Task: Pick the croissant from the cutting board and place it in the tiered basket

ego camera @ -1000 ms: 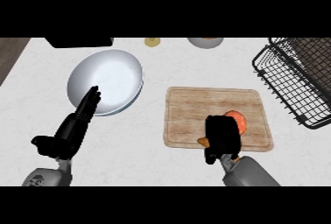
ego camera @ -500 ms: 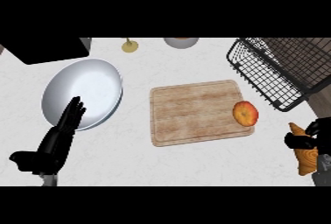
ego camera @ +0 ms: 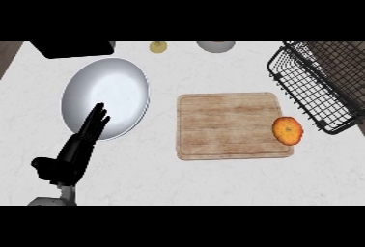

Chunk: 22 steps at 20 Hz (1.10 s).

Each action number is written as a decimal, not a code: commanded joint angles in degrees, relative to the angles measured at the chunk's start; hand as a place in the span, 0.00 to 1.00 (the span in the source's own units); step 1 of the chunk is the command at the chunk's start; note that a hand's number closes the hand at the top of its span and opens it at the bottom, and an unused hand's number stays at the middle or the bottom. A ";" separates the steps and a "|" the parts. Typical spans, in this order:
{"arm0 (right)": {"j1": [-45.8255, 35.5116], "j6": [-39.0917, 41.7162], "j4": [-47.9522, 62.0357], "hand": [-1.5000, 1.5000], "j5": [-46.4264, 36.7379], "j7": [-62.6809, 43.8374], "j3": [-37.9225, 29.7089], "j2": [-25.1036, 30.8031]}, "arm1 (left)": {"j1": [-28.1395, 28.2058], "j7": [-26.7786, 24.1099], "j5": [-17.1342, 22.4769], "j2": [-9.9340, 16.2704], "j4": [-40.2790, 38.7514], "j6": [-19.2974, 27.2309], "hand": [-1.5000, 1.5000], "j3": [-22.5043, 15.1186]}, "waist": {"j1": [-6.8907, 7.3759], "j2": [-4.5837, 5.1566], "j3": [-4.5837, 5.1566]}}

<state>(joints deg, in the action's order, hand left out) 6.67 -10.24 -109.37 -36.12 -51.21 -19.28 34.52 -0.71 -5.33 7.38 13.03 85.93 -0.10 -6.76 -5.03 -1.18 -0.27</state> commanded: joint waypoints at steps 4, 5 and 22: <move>-7.07 10.95 -4.58 1.00 10.97 -8.19 -13.36 9.75 | -5.61 2.28 -0.60 -1.43 -4.91 -1.57 0.50 -0.82 | 4.28 1.16 0.35; -10.12 9.03 -2.03 1.00 9.95 -7.74 -13.16 10.40 | -4.88 -2.04 -4.44 -5.47 -8.33 0.82 0.50 -4.64 | 4.47 1.32 0.36; -47.76 6.82 45.96 1.00 5.48 1.42 2.65 13.83 | -7.39 -0.13 -4.25 -5.49 -9.67 -1.63 0.50 -1.72 | 6.49 1.49 0.28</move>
<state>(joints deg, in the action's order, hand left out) -34.80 -1.94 -71.55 -28.64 -51.71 -20.11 50.23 -7.93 -6.15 3.92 8.62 75.99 -2.70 -8.39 1.61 0.39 0.01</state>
